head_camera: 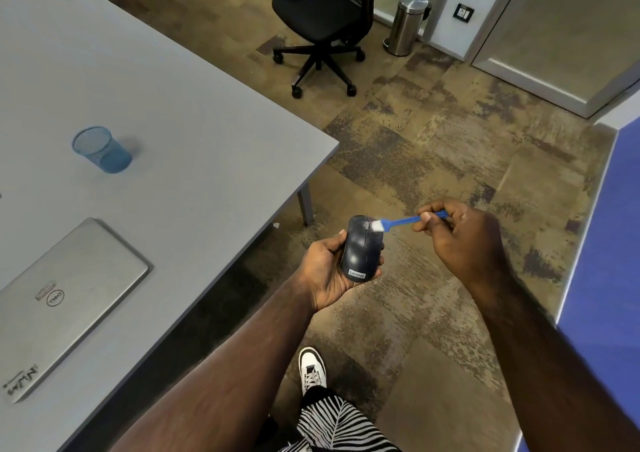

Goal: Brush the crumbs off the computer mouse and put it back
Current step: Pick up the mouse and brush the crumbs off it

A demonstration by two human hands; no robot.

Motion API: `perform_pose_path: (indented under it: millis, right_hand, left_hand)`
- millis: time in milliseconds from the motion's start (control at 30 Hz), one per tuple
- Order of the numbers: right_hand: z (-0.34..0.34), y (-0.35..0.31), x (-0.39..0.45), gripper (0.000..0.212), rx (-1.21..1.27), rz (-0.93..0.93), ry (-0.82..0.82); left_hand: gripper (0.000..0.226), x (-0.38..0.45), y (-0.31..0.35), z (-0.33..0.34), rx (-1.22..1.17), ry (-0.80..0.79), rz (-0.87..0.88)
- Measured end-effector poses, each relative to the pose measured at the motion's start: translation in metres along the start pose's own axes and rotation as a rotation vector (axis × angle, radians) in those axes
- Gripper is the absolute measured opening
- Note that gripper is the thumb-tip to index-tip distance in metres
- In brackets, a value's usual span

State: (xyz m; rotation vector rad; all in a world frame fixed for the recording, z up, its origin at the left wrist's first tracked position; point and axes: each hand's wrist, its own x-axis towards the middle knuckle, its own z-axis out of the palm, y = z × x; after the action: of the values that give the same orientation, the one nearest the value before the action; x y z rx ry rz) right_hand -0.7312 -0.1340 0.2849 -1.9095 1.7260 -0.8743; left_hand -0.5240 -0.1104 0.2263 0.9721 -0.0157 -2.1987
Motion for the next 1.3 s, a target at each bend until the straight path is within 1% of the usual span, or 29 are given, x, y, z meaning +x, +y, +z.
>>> perform_pose_path:
  millis: [67, 100, 200, 333, 467, 533, 600, 633, 767, 833, 900, 933, 1000, 1100, 1200, 1233, 1300]
  right_hand:
    - [0.000, 0.001, 0.003, 0.013, -0.034, 0.054, 0.020]
    - [0.000, 0.002, 0.002, 0.015, -0.018, 0.051, -0.003]
    - [-0.005, 0.000, -0.002, 0.030, 0.051, 0.008, -0.116]
    - [-0.013, 0.009, 0.000, 0.029, 0.028, 0.057, -0.111]
    - [-0.015, 0.008, -0.006, 0.019, 0.179, 0.021, -0.198]
    - [-0.014, 0.008, -0.004, 0.025, 0.151, 0.036, -0.180]
    - [-0.014, 0.009, -0.001, 0.033, 0.069, 0.067, -0.130]
    - [-0.014, 0.009, 0.000, 0.034, 0.066, 0.071, -0.135]
    - [-0.015, 0.005, -0.002, 0.037, 0.191, 0.017, -0.263]
    - [-0.011, 0.004, 0.001, 0.032, 0.172, 0.041, -0.231]
    - [-0.005, 0.002, 0.002, 0.022, 0.099, 0.058, -0.160]
    - [-0.003, 0.000, 0.003, 0.018, 0.063, 0.048, -0.151]
    - [0.000, -0.004, 0.004, 0.016, 0.036, -0.002, -0.195]
    - [-0.001, -0.009, 0.006, 0.020, 0.049, -0.044, -0.288]
    - [-0.002, -0.014, 0.010, 0.018, -0.008, -0.039, -0.219]
    - [-0.003, -0.016, 0.010, 0.017, -0.010, -0.033, -0.220]
    - [-0.007, -0.019, 0.008, 0.019, 0.011, -0.045, -0.318]
  left_hand:
    - [0.052, 0.000, -0.002, 0.001, 0.009, 0.002, -0.009]
    - [0.052, 0.001, -0.003, 0.002, 0.010, 0.002, -0.010]
    - [0.050, 0.001, -0.003, 0.001, -0.003, 0.003, -0.007]
    - [0.049, 0.000, -0.001, -0.002, -0.023, 0.005, -0.002]
    - [0.047, 0.001, -0.001, -0.003, -0.014, 0.023, 0.006]
    - [0.047, 0.001, 0.000, -0.002, -0.010, 0.025, 0.006]
    - [0.047, 0.000, 0.000, -0.001, -0.006, 0.018, -0.001]
    - [0.047, 0.000, 0.000, -0.001, -0.003, 0.016, -0.002]
    - [0.046, 0.001, 0.000, -0.001, 0.015, 0.012, 0.001]
    - [0.044, 0.001, 0.001, -0.001, 0.030, 0.006, 0.000]
    - [0.041, 0.002, 0.000, 0.000, 0.032, 0.002, -0.004]
    - [0.039, 0.002, -0.001, 0.000, 0.031, 0.000, -0.004]
    - [0.039, 0.003, -0.002, 0.000, 0.040, 0.000, 0.007]
    - [0.042, 0.004, -0.002, -0.001, 0.076, 0.012, 0.027]
    - [0.040, 0.004, -0.003, -0.001, 0.080, -0.005, 0.039]
    - [0.039, 0.003, -0.003, -0.001, 0.082, -0.013, 0.046]
    - [0.037, 0.003, -0.002, -0.001, 0.087, -0.023, 0.069]
